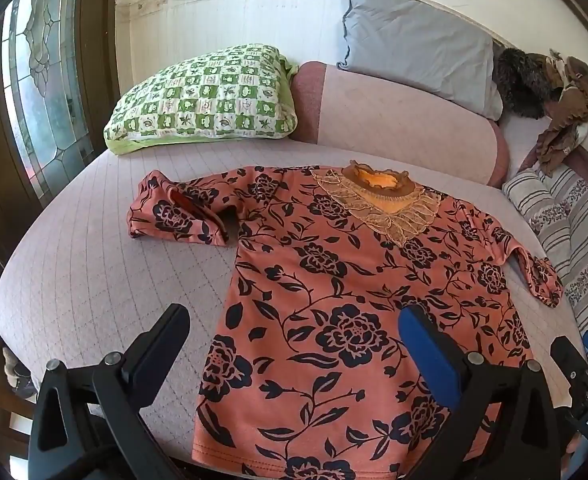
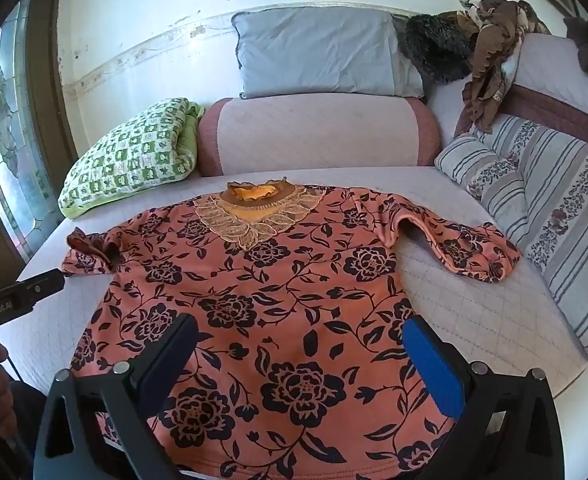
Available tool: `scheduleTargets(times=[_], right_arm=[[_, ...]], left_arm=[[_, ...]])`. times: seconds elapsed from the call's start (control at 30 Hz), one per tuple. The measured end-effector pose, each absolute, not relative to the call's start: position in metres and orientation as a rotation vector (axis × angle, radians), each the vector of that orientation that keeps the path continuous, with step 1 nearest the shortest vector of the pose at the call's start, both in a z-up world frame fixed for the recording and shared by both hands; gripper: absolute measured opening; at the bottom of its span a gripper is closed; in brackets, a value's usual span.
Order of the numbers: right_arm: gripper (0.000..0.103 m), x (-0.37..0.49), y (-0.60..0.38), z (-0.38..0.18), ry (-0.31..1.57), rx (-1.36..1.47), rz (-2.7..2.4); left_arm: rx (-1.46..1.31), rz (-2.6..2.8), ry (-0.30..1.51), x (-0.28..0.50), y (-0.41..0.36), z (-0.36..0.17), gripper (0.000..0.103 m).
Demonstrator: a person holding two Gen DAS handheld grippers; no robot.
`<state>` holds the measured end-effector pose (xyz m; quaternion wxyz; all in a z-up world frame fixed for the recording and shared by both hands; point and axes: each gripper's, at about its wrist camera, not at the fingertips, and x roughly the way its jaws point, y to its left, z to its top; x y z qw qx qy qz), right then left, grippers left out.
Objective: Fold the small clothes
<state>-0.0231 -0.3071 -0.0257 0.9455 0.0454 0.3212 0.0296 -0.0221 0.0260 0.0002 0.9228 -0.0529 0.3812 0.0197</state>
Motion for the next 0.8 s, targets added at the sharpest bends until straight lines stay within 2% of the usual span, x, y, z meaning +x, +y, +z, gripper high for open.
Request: scheduleTargets(times=[0.8], right_arm=[[0.103,-0.021,-0.307,-0.023,0.647,0.093,0.056]], left_arm=[[-0.105,0.038,0.785,-0.024,0.024,-0.003,0.103]])
